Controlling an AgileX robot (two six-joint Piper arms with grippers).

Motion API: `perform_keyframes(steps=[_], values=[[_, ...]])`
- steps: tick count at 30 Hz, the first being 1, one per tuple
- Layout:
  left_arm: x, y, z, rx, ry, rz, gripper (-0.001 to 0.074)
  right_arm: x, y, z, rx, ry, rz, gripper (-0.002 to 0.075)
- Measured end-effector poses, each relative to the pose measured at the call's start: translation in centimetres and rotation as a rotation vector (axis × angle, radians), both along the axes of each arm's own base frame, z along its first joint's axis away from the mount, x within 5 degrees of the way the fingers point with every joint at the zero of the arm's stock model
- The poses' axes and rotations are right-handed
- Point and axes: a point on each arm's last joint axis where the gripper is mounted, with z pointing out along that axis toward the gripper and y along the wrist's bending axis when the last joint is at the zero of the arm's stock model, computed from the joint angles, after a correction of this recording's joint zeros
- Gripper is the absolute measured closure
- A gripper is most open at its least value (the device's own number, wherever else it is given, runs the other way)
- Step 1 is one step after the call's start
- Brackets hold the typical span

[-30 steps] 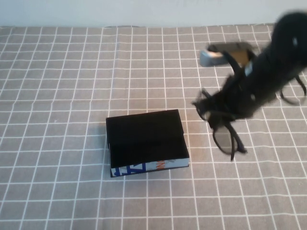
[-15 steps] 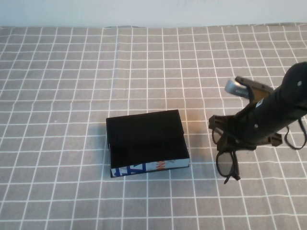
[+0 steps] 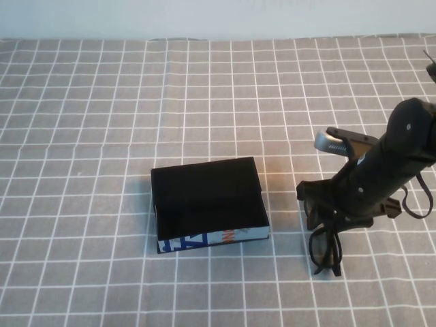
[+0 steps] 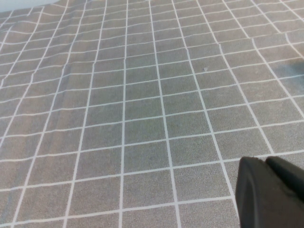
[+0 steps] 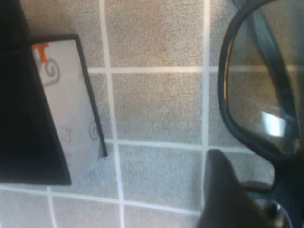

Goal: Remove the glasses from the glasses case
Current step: Place the glasses on the table

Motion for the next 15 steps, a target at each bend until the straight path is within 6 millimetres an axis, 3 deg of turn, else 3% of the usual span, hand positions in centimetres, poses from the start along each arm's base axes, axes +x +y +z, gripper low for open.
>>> perform_keyframes(steps=[4,8,11,15], values=[[0.0,0.0,0.0,0.000,0.000,0.000,0.0739,0.1,0.0,0.8,-0.025,0.026,0.029,0.0407],[0.0,0.0,0.0,0.000,0.000,0.000,0.0739,-0.1,-0.6,1.6,-0.097,0.053,0.054,0.0423],[0.0,0.0,0.0,0.000,0.000,0.000,0.0739,-0.7,-1.2,2.8,-0.138,0.048,0.078,0.0475],[0.0,0.0,0.0,0.000,0.000,0.000,0.0739,-1.9,-1.8,5.4,-0.142,-0.011,0.088,0.0601]])
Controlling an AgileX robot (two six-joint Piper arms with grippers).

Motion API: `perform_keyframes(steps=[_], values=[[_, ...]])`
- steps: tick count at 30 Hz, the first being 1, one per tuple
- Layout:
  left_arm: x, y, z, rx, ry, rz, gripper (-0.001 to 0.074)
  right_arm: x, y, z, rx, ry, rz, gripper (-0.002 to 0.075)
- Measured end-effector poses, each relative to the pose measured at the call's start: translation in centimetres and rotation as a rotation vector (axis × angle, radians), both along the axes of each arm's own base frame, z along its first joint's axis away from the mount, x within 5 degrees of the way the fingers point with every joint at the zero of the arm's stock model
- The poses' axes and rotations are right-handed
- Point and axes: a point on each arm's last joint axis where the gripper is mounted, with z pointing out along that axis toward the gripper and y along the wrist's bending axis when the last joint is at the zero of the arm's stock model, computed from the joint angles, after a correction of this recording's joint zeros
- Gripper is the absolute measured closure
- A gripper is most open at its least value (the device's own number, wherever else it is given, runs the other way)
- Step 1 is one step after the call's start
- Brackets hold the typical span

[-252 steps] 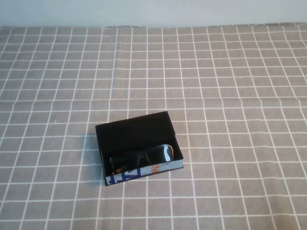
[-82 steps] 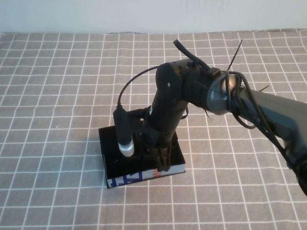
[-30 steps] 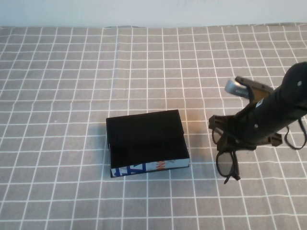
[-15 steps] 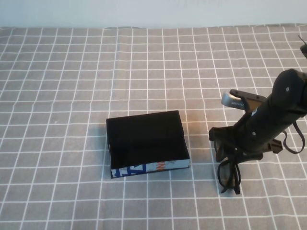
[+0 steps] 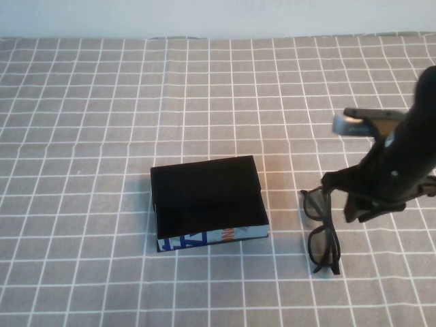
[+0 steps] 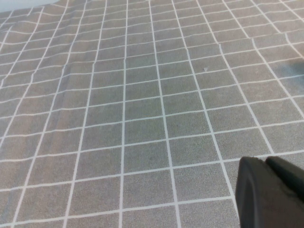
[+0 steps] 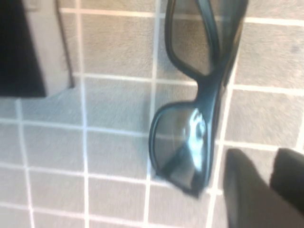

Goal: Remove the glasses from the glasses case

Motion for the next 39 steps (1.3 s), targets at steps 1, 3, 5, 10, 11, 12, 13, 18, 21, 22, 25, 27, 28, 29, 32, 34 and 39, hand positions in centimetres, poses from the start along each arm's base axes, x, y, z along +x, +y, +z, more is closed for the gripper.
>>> perform_keyframes(steps=[1,3,5,10,11,12,13,18,21,22,25,27,28,29,32,34,39], values=[[0.0,0.0,0.0,0.000,0.000,0.000,0.0739,-0.6,-0.2,0.8,0.005,-0.020,0.001,0.0641],[0.0,0.0,0.0,0.000,0.000,0.000,0.0739,-2.1,-0.8,2.2,0.014,-0.057,0.005,0.0694],[0.0,0.0,0.0,0.000,0.000,0.000,0.0739,-4.1,-1.4,3.5,0.026,-0.094,0.009,0.0722],[0.0,0.0,0.0,0.000,0.000,0.000,0.0739,-9.5,-3.3,5.8,0.047,-0.168,0.063,0.0739],[0.0,0.0,0.0,0.000,0.000,0.000,0.0739,-10.7,-3.6,6.3,0.059,-0.167,0.068,0.0741],[0.0,0.0,0.0,0.000,0.000,0.000,0.0740,-11.7,-3.9,6.7,0.068,-0.173,0.075,0.0741],[0.0,0.0,0.0,0.000,0.000,0.000,0.0740,-12.7,-4.2,7.2,0.075,-0.176,0.082,0.0741],[0.0,0.0,0.0,0.000,0.000,0.000,0.0739,-16.0,-5.5,8.3,0.082,-0.248,0.132,0.0742],[0.0,0.0,0.0,0.000,0.000,0.000,0.0739,-17.0,-6.1,7.7,0.074,-0.330,0.152,0.0742],[0.0,0.0,0.0,0.000,0.000,0.000,0.0739,-17.2,-6.3,7.2,0.068,-0.360,0.150,0.0742],[0.0,0.0,0.0,0.000,0.000,0.000,0.0740,-17.5,-6.9,5.5,0.049,-0.465,0.133,0.0742],[0.0,0.0,0.0,0.000,0.000,0.000,0.0739,-17.9,-7.7,4.1,0.046,-0.565,0.088,0.0742],[0.0,0.0,0.0,0.000,0.000,0.000,0.0739,-18.1,-8.1,3.5,0.044,-0.614,0.064,0.0742],[0.0,0.0,0.0,0.000,0.000,0.000,0.0739,-18.5,-8.7,2.8,0.043,-0.682,0.026,0.0742],[0.0,0.0,0.0,0.000,0.000,0.000,0.0739,-19.6,-10.2,0.8,0.045,-0.901,-0.082,0.0743],[0.0,0.0,0.0,0.000,0.000,0.000,0.0739,-20.9,-10.9,-0.8,0.045,-1.012,-0.136,0.0743],[0.0,0.0,0.0,0.000,0.000,0.000,0.0739,-23.3,-11.8,-4.1,0.051,-1.215,-0.207,0.0743]])
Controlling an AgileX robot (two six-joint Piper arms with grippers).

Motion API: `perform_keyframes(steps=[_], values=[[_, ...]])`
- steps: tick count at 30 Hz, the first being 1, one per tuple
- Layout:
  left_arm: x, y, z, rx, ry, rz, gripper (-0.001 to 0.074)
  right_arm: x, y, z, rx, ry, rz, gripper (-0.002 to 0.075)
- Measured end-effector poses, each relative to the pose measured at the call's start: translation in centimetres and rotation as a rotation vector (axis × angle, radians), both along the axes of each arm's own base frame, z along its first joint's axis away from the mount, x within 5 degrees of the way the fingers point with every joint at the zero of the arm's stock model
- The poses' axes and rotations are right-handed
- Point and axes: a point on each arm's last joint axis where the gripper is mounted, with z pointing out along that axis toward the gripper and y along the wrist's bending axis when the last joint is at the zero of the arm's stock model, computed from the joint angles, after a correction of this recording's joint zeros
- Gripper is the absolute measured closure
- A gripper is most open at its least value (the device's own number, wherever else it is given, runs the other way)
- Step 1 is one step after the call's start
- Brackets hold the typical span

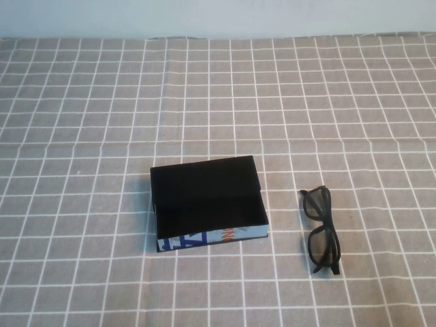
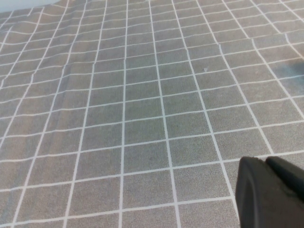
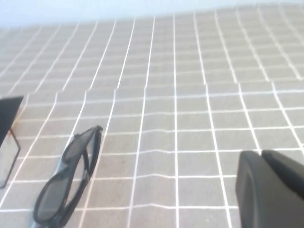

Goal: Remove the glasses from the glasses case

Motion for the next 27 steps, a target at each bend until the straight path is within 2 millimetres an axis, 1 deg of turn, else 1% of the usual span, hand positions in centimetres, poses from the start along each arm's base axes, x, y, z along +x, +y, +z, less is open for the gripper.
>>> perform_keyframes(steps=[2,5,9,14,27], values=[[0.0,0.0,0.0,0.000,0.000,0.000,0.0739,-0.5,-0.1,-0.5,0.005,-0.044,-0.002,0.0743],[0.0,0.0,0.0,0.000,0.000,0.000,0.0739,-1.2,-0.1,-0.5,0.009,-0.079,-0.001,0.0743],[0.0,0.0,0.0,0.000,0.000,0.000,0.0739,-1.7,-0.1,-1.4,-0.010,-0.008,0.013,0.0743],[0.0,0.0,0.0,0.000,0.000,0.000,0.0740,-1.8,-0.1,-1.9,-0.029,0.042,0.017,0.0743],[0.0,0.0,0.0,0.000,0.000,0.000,0.0739,-1.8,-0.1,-1.9,-0.030,0.044,0.017,0.0743]])
